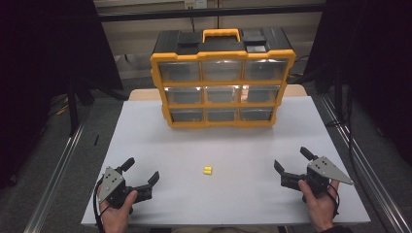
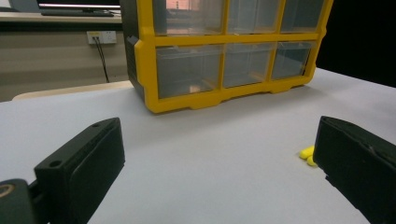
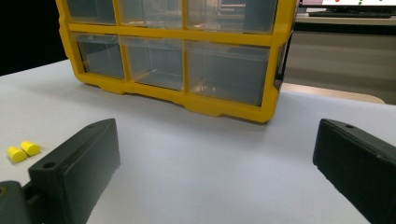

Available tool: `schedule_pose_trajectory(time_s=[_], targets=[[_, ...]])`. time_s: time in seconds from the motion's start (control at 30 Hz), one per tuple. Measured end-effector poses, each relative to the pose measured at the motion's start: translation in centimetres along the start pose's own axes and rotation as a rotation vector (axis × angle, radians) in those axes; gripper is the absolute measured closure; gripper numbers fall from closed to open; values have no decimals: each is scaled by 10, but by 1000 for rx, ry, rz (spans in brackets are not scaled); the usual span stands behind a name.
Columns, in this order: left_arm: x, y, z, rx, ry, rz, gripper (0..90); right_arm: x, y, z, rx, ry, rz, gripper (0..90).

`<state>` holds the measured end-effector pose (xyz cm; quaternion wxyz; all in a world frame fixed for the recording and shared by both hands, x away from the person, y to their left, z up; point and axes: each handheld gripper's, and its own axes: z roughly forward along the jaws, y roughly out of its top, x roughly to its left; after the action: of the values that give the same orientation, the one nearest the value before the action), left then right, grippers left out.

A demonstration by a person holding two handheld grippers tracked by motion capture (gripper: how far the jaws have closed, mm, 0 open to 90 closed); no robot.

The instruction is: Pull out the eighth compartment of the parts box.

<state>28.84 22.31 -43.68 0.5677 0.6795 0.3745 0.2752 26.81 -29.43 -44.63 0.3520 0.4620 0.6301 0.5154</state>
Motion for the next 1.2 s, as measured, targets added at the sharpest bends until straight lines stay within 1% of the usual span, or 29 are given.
schedule_pose_trajectory(time_s=[0.03,0.07,0.2,0.23,0.27,0.33,0.47,0.57,0.63,0.7,0.73,0.77,0.8,0.87,0.93,1.03,1.07,1.1,1.2], targets=[[0,0,0,0,0,0,23,0,0,0,0,0,0,0],[0,0,0,-1,2,3,23,0,0,0,-1,-1,12,0],[-1,0,1,-2,11,5,23,0,-1,2,7,9,16,0],[-1,0,1,-2,11,5,23,0,-1,2,7,9,16,0],[-1,0,1,-1,6,-6,23,1,-1,3,9,15,15,0],[-1,0,1,-4,11,0,23,2,-1,4,9,19,12,0],[-1,0,0,1,21,-5,29,4,-2,6,27,26,5,2],[0,-1,-1,2,25,-14,29,6,-3,8,37,38,38,2],[0,-1,-2,5,27,-12,29,7,-2,10,37,41,26,2],[-1,-1,-3,-4,26,-21,29,8,-2,11,36,40,16,1],[-1,0,-3,-6,28,-15,29,9,-2,12,38,45,13,1],[-1,0,-3,-6,20,-13,29,9,-2,12,42,49,15,1],[-1,-1,-3,2,18,-12,29,11,-1,13,35,50,13,1],[-1,-1,-2,6,15,-21,29,12,0,15,27,48,-1,2],[-1,-1,-2,3,12,-17,29,15,0,19,30,48,-17,4],[-2,-1,-3,-7,11,-22,29,17,0,23,34,59,-18,5],[-1,0,-3,-4,13,-7,29,18,1,24,33,61,-22,5],[-2,0,-2,-4,14,-6,29,19,1,25,30,66,-22,4],[-3,-1,-2,2,8,-9,29,23,3,28,23,86,-8,17]])
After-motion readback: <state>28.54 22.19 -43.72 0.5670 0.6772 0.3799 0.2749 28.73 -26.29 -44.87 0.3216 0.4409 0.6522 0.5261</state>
